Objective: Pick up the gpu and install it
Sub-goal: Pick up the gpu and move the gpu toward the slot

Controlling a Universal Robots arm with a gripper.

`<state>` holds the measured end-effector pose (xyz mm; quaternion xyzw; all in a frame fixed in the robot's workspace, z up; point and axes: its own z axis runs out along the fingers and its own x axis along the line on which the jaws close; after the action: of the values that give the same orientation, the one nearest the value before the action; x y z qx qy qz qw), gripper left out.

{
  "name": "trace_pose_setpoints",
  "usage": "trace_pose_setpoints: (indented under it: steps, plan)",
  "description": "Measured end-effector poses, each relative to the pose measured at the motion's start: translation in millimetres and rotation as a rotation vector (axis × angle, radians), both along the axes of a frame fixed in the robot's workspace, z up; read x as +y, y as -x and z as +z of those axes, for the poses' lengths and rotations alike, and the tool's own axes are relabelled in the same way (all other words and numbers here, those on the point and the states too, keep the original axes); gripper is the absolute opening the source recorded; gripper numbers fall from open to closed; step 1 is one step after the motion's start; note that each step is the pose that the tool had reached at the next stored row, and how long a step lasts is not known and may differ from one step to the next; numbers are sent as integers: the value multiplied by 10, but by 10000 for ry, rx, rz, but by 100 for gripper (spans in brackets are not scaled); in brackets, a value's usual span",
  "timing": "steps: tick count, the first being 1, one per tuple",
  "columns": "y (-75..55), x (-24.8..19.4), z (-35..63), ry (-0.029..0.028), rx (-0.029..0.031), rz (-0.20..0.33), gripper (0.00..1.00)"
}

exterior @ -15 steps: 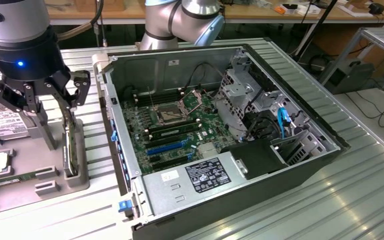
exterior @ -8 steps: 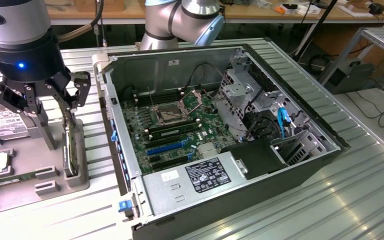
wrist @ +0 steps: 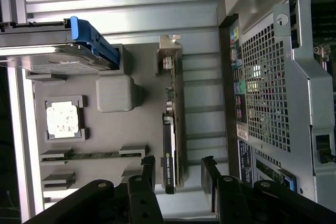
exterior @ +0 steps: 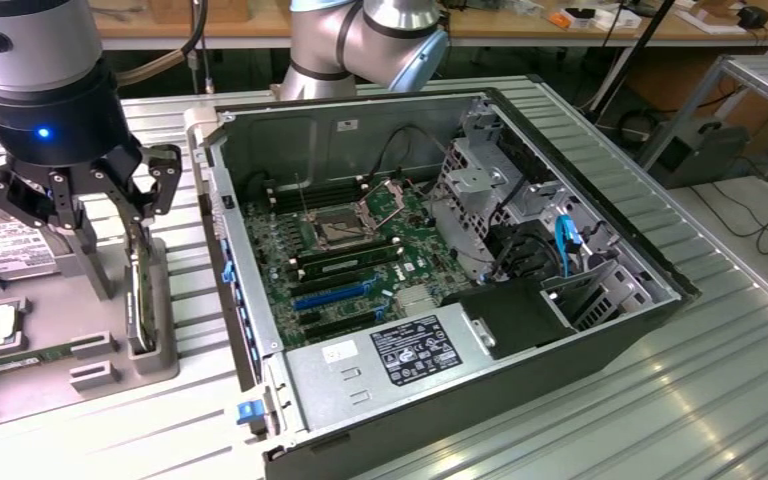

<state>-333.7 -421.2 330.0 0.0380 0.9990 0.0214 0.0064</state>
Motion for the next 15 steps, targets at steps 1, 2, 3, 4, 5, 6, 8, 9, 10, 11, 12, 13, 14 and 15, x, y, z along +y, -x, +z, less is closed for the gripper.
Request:
trace_pose_setpoints:
  steps: [1, 2, 3, 4, 5, 6, 8, 9, 10, 11, 12, 13, 14, 15]
  plan:
    - [0, 0, 0, 0, -1, 0, 48]
    - [0, 0, 0, 0, -1, 0, 48]
    - [0, 0, 0, 0, -1, 0, 48]
    - [0, 0, 0, 0, -1, 0, 48]
    - [0, 0, -1, 0, -2, 0, 48]
    - [0, 0, -1, 0, -1, 0, 48]
    - [0, 0, -1, -1, -1, 0, 48]
    - [0, 0, -1, 0, -1, 0, 48]
    - [0, 0, -1, 0, -1, 0, 48]
    - [0, 0, -7, -2, -4, 0, 48]
    - [0, 0, -14, -2, -4, 0, 48]
    - [0, 0, -26, -1, -2, 0, 48]
    - [0, 0, -44, -1, -2, 0, 48]
    - [0, 0, -53, -1, -2, 0, 48]
